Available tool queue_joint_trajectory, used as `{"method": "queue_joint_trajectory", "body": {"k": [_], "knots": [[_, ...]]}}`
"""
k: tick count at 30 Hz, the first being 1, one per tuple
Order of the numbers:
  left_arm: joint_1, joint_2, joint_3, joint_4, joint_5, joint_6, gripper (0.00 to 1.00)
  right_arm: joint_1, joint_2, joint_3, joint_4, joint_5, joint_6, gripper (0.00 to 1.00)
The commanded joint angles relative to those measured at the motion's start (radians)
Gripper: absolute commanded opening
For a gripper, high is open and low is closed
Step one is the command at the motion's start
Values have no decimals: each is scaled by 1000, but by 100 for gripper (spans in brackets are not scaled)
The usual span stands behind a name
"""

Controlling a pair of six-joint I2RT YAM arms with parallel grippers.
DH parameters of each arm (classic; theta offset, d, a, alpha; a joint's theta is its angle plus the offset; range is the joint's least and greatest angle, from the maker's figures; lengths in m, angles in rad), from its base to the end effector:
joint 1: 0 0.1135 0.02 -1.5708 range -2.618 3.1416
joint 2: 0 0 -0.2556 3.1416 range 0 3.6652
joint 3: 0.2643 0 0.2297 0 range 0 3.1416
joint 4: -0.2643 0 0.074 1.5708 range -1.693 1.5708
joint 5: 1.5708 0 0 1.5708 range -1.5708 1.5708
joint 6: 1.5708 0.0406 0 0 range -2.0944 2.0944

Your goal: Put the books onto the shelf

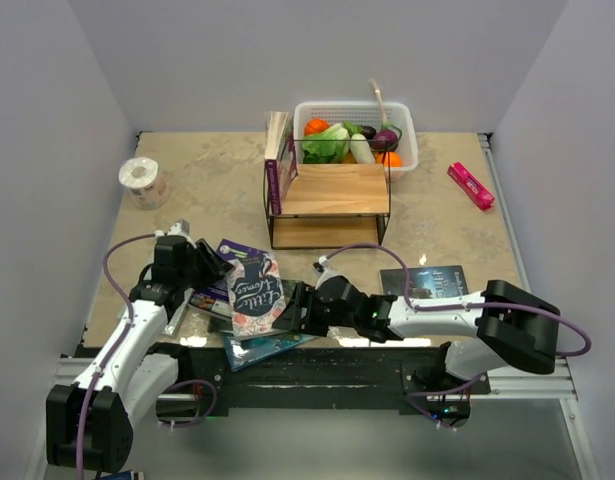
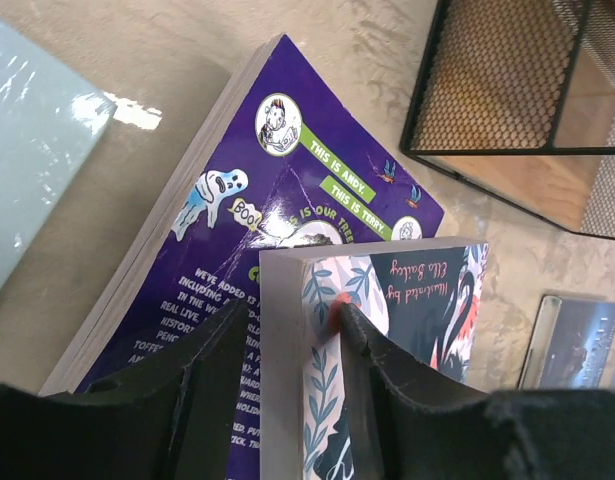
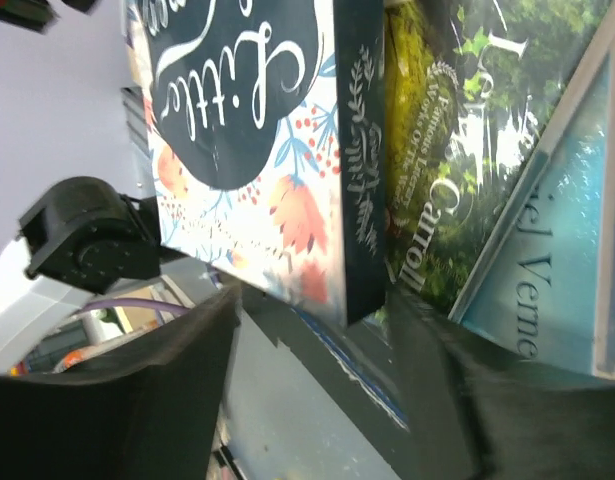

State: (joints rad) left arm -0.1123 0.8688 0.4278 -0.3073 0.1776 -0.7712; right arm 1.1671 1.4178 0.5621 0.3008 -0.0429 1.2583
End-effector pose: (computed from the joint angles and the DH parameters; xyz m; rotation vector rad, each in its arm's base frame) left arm 0.1627 -0.0256 0.1907 -0.6864 2.2949 -0.6389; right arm 0.1041 0.2482 0.1777 0.0843 2.5044 1.3252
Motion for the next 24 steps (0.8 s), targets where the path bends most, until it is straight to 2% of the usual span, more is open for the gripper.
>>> {"method": "queue_joint_trajectory", "body": {"k": [1,5,8,12,16,19,24], "knots": [[0,10,-20,11,33,-3,47,5,16,48,-192,66,-82,72],[0,27,-15,7,34,4,46,-15,75,85,-172,87,-125,73],[0,33,-20,5,40,6,45,-46,111,82,-83,81,-129,73],[-3,42,-20,5,48,7,45,-72,130,114,-118,155,-146,74],[-13,56,-24,10,46,9,44,-124,190,128,-69,118,-168,75],[-24,65,-24,14,42,7,42,-142,265,144,33,46,-192,74],[-44,82,-29,16,34,6,40,-144,363,104,395,-126,-175,68]]}}
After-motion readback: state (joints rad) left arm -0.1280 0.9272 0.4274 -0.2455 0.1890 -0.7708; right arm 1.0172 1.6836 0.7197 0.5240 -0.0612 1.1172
